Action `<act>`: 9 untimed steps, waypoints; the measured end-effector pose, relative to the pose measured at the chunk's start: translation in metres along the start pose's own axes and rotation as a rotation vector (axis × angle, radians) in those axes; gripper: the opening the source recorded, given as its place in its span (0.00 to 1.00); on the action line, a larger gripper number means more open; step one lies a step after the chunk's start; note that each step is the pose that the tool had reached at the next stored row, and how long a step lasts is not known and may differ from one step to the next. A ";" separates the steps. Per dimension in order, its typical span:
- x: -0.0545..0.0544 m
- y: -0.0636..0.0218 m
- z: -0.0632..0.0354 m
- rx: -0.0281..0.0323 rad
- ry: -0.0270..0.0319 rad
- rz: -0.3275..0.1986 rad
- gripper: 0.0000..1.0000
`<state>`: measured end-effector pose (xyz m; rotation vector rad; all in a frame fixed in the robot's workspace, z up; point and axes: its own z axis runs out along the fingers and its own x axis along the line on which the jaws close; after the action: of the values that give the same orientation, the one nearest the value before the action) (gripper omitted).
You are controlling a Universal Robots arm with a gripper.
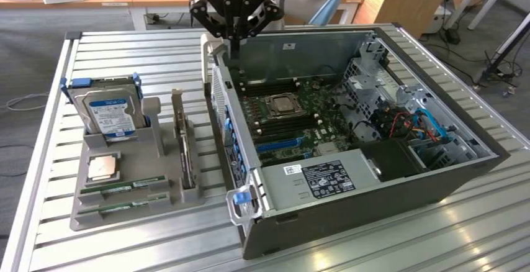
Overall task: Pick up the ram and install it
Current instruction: 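Reach for the ram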
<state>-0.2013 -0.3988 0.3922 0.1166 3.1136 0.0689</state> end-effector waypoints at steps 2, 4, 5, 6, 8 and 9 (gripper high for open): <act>0.003 -0.0002 0.0000 0.0000 0.0000 0.000 0.11; 0.006 -0.0005 -0.0001 0.0001 0.0001 0.000 0.11; 0.007 -0.0006 0.0000 -0.0001 0.0000 0.000 0.11; 0.009 -0.0007 0.0000 -0.0001 0.0000 0.000 0.11; 0.012 -0.0009 -0.0001 0.0000 0.0001 0.000 0.11; 0.013 -0.0010 -0.0001 0.0000 0.0001 0.000 0.11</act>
<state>-0.2144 -0.3989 0.3920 0.1166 3.1137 0.0688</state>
